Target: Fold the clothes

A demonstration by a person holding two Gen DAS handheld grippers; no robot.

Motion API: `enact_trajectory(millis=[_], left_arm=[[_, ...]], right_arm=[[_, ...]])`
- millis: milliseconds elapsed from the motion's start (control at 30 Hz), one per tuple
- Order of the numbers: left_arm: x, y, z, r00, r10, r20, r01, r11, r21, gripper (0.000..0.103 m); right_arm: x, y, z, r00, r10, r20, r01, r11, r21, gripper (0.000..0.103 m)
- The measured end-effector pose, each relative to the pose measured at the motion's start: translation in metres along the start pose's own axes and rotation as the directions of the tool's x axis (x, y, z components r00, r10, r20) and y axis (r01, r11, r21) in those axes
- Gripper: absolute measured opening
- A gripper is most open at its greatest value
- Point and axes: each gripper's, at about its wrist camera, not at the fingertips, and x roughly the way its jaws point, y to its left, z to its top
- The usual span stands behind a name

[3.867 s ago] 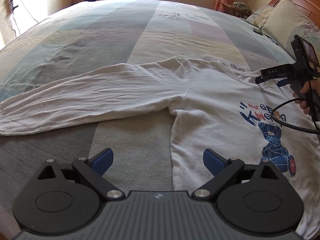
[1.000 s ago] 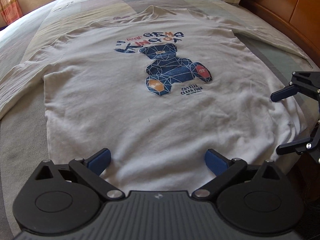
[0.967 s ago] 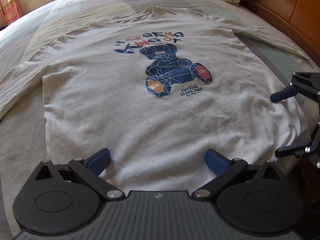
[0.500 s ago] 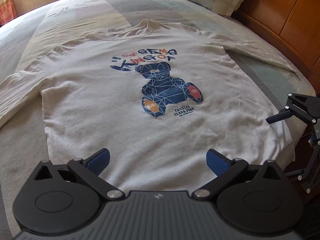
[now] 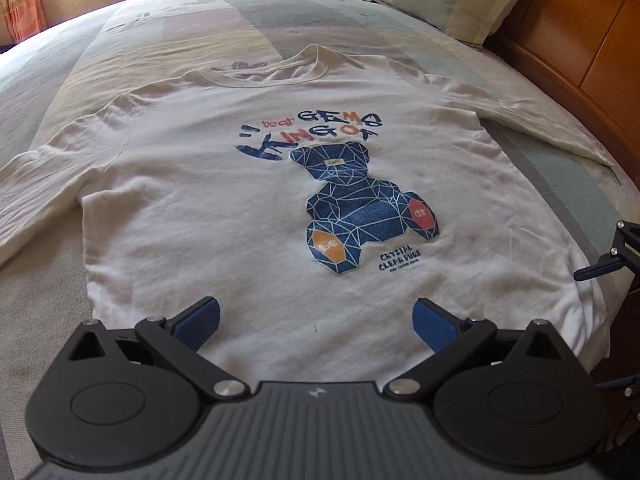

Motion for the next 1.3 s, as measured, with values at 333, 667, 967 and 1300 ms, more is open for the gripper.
enact_trajectory(millis=[333, 667, 967, 1300], left_arm=[[0.005, 0.0, 0.0, 0.999, -0.004, -0.035, 0.004, 1.0, 0.01, 0.102], [-0.015, 0.018, -0.015, 0.999, 0.041, -0.024, -0.042, 0.996, -0.076, 0.102], [0.004, 0.035, -0.009, 0.981, 0.17, -0.095, -0.184, 0.969, -0.168, 0.102], [-0.003, 0.028, 0.03, 0.984, 0.177, 0.006, -0.175, 0.976, -0.13, 0.102]], right_arm=[[0.02, -0.041, 0.034, 0.998, -0.035, 0.057, 0.027, 0.989, 0.146, 0.103], [0.036, -0.051, 0.014, 0.997, -0.021, 0.07, 0.003, 0.966, 0.258, 0.103], [0.038, -0.054, 0.018, 0.998, 0.003, 0.07, -0.019, 0.972, 0.233, 0.103], [0.038, -0.055, 0.018, 0.998, 0.003, 0.066, -0.019, 0.972, 0.236, 0.103]])
